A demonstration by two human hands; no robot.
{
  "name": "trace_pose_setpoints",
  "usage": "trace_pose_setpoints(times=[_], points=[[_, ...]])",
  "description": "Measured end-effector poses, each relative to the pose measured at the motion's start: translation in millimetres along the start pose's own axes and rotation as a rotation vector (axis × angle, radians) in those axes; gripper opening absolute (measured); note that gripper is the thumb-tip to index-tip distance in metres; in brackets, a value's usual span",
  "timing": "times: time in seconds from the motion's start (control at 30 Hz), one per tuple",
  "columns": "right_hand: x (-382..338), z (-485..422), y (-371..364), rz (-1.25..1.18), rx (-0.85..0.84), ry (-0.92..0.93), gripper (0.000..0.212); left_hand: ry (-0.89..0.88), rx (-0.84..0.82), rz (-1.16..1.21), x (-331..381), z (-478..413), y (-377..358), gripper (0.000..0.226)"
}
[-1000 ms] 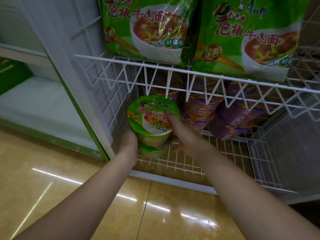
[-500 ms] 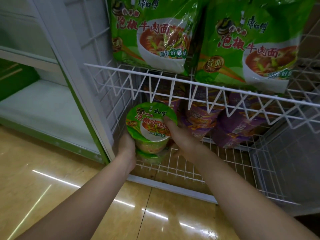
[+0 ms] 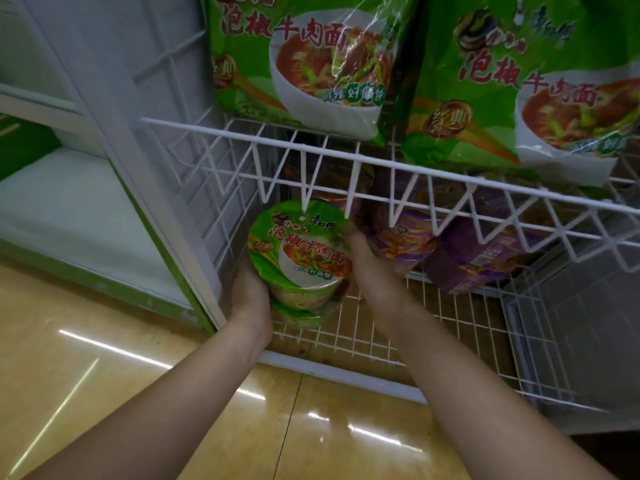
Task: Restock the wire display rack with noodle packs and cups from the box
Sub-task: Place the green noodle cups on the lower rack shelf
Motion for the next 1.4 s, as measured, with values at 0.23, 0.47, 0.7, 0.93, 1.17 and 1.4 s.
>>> trace_pose_setpoints(times=[0.23, 0.47, 0.7, 0.93, 1.17, 1.4], points=[[-20.7, 60.5, 26.2, 0.015, 0.105, -0.05, 0.032, 0.106, 0.183, -0.11, 17.8, 71.9, 36.7, 0.051], [-79.7, 212.1, 84.6, -0.032, 0.035, -0.171, 0.028, -0.001, -0.055, -0.335, 119.2, 231.6, -24.7, 0.042], [-211.5, 389.1, 229.6, -0.135, 0.091, -0.147, 0.026, -0.116, -0.22, -0.355, 287.5, 448.2, -143.6, 0.04], [-334.3, 537.1, 351.0, -0.208, 0.223, -0.044, 0.028, -0.253, -0.386, -0.244, 409.3, 627.7, -214.3, 0.034], [-386.5, 688.0, 412.7, -0.259, 0.406, 0.031, 0.026, -0.263, -0.623, -0.209, 461.6, 748.9, -239.7, 0.032], [-389.7, 807.6, 462.0, -0.247, 0.576, 0.054, 0.032, -0.235, -0.768, -0.218, 460.8, 846.0, -242.3, 0.033]])
Point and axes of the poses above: each hand's wrist, its own z-axis away from the middle knuckle, its own y-axis out of the back of the hand, x = y × z, the point moved 10 cm from there along -z, towards the middle knuckle, and after that the axes turned 15 degrees about z, right-handed, at the moved point
